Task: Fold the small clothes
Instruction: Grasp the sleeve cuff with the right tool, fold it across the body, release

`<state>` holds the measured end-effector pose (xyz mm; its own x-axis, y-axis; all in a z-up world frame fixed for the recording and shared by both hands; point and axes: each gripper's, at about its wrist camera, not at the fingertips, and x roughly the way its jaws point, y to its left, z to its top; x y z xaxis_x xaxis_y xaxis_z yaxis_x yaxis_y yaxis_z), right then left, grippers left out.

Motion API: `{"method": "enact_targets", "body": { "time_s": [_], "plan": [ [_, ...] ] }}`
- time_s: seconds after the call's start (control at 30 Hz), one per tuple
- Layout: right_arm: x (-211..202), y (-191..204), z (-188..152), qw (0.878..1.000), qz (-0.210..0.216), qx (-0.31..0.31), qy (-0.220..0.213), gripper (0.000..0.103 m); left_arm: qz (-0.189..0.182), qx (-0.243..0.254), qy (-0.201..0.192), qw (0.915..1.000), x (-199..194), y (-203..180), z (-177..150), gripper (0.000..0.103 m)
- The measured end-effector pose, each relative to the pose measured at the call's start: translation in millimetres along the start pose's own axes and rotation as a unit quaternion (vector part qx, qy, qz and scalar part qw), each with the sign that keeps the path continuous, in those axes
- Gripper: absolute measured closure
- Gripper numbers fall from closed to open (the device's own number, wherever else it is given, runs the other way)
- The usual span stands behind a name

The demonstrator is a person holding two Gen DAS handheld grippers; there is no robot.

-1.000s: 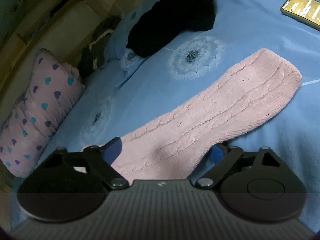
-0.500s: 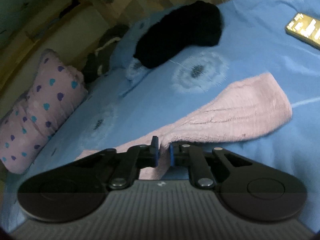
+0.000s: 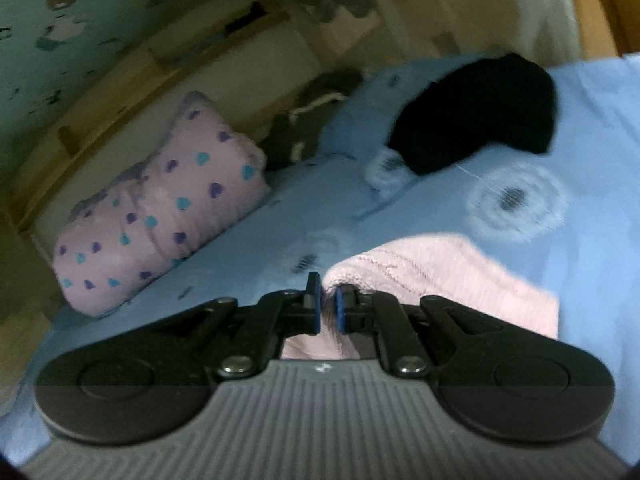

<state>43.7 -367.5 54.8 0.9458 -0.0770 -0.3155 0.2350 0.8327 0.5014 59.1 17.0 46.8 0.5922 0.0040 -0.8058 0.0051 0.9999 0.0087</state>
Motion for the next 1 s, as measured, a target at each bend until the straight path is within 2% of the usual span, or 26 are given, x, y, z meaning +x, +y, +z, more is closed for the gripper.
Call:
{"method": "enact_targets", "body": {
  "time_s": [0.23, 0.3, 0.4, 0.47, 0.57, 0.67, 0.87, 0.93, 1.0],
  "plan": [
    [-1, 62, 3, 0.996, 0.069, -0.061, 0.001, 0.093, 0.01, -0.02, -0.007, 0.9997, -8, 20, 0, 0.0],
    [-2, 86, -7, 0.991, 0.098, -0.092, 0.008, 0.093, 0.014, -0.023, -0.009, 0.9996, -9, 24, -1, 0.0],
    [-1, 120, -31, 0.977, 0.146, -0.157, 0.025, 0.093, 0.027, -0.018, -0.013, 0.9994, -12, 27, -4, 0.0],
    [3, 141, -52, 0.964, 0.172, -0.195, 0.049, 0.093, 0.034, -0.014, -0.014, 0.9992, -12, 28, -5, 0.0],
    [15, 158, -82, 0.951, 0.198, -0.216, 0.096, 0.093, 0.039, -0.008, -0.016, 0.9991, -13, 30, -7, 0.0],
    [27, 166, -112, 0.945, 0.2, -0.219, 0.137, 0.093, 0.043, 0.004, -0.022, 0.9988, -14, 28, -7, 0.0],
    [47, 161, -145, 0.93, 0.212, -0.196, 0.226, 0.09, 0.066, 0.022, -0.033, 0.9971, -14, 21, -4, 0.0],
    [47, 156, -149, 0.929, 0.216, -0.189, 0.235, 0.083, 0.065, 0.022, -0.033, 0.9971, -14, 17, -3, 0.0],
    [46, 154, -147, 0.926, 0.228, -0.177, 0.242, 0.058, 0.062, 0.019, -0.035, 0.9973, -13, 12, -1, 0.0]
  ]
}}
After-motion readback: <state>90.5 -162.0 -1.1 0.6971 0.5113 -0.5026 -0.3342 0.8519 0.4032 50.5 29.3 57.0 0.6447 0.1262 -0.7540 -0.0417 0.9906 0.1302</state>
